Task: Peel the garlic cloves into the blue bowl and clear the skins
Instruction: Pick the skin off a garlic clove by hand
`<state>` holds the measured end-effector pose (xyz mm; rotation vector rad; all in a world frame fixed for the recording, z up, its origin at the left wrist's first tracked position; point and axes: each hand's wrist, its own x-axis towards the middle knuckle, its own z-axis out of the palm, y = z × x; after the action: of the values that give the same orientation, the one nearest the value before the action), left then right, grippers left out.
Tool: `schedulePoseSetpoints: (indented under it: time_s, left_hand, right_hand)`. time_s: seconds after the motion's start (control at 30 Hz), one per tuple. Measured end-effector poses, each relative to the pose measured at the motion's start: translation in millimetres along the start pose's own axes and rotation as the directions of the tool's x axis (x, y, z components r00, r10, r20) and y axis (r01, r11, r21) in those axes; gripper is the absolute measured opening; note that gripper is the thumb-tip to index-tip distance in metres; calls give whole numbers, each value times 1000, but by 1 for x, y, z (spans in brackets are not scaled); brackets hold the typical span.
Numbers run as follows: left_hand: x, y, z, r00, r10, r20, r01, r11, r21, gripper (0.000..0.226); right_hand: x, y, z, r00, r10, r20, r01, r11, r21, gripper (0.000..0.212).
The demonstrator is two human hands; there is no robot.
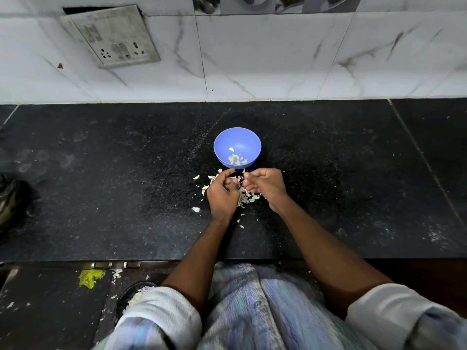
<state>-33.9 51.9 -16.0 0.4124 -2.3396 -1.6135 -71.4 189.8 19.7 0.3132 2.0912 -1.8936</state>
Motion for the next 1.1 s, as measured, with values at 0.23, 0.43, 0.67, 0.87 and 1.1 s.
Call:
schedulePoseSetpoints:
  time_s: [0.23,0.43,0.67,0.87,1.1]
  left_hand:
    - [0,3,-3,999,38,-13,-36,992,118,52]
    - [5,-3,-5,999,-34,-25,35,997,65,49]
    - [10,-2,-20,977,-93,-190,93,996,-9,21]
    - [16,-19,-51,950,-174,-260,185,983,16,20]
    - [28,-34,-76,918,-226,-325,251,967,38,17]
  right_hand:
    - [2,-6,0,995,-15,99,29,990,-135,23]
    - [2,-7,5,983,-4,183,31,989,-146,12]
    - [16,-17,19,953,-294,-72,253,903,-349,6]
    - [43,-44,30,914,-345,-211,188,824,-534,14]
    - [34,-45,73,836,-543,73,461,626,-629,13]
